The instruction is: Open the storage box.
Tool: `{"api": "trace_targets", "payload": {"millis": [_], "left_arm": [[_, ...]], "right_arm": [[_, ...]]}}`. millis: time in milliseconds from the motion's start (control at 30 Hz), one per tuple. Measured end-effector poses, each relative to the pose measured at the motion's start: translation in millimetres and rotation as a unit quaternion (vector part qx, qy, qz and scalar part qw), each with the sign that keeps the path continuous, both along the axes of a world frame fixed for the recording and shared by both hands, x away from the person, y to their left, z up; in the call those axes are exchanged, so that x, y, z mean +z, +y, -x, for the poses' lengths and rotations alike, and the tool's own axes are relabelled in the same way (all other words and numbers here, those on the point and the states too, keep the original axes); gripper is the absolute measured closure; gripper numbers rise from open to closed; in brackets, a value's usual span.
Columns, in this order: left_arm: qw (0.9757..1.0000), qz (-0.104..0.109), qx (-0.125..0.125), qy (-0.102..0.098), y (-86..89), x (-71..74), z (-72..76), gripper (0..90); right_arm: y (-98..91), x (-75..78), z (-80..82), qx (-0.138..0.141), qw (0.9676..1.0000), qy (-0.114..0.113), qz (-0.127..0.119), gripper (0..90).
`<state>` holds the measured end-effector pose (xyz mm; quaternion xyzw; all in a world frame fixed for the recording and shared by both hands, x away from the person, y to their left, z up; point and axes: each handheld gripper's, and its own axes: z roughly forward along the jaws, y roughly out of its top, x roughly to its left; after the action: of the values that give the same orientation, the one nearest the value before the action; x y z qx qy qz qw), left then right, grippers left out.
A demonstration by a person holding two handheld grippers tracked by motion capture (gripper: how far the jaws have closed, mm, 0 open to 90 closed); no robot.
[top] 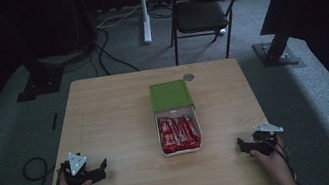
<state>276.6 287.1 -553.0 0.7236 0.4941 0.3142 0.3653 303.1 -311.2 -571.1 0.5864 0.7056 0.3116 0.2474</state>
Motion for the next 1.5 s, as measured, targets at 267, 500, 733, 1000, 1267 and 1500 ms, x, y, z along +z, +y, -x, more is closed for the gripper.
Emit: {"api": "trace_targets", "payload": {"millis": [267, 500, 733, 1000, 1267, 1500], "left_arm": [[0.9989, 0.011, 0.021, 0.041, 3.0, -6.5, -3.1, 0.7], [0.9976, 0.004, 0.029, 0.063, 5.7, -7.5, -6.1, 0.7], [0.9952, -0.003, 0.032, 0.093, 6.9, -9.1, -11.4, 0.7], [0.9922, -0.007, 0.025, 0.122, 7.4, -10.9, -15.9, 0.7], [0.9919, -0.002, 0.014, 0.126, 6.5, -11.1, -16.9, 0.7], [0.9904, 0.004, 0.057, 0.125, -0.4, -11.2, -20.9, 0.6]], "right_arm": [[0.0, 0.0, 0.0, 0.000, 1.0000, 0.000, 0.000, 10.6], [0.0, 0.0, 0.0, 0.000, 1.0000, 0.000, 0.000, 10.7], [0.0, 0.0, 0.0, 0.000, 1.0000, 0.000, 0.000, 10.7], [0.0, 0.0, 0.0, 0.000, 1.0000, 0.000, 0.000, 10.6], [0.1, 0.1, -0.4, 0.000, 1.0000, 0.001, 0.000, 10.6], [0.6, 0.0, -0.8, 0.005, 1.0000, 0.000, 0.000, 10.5]]}}
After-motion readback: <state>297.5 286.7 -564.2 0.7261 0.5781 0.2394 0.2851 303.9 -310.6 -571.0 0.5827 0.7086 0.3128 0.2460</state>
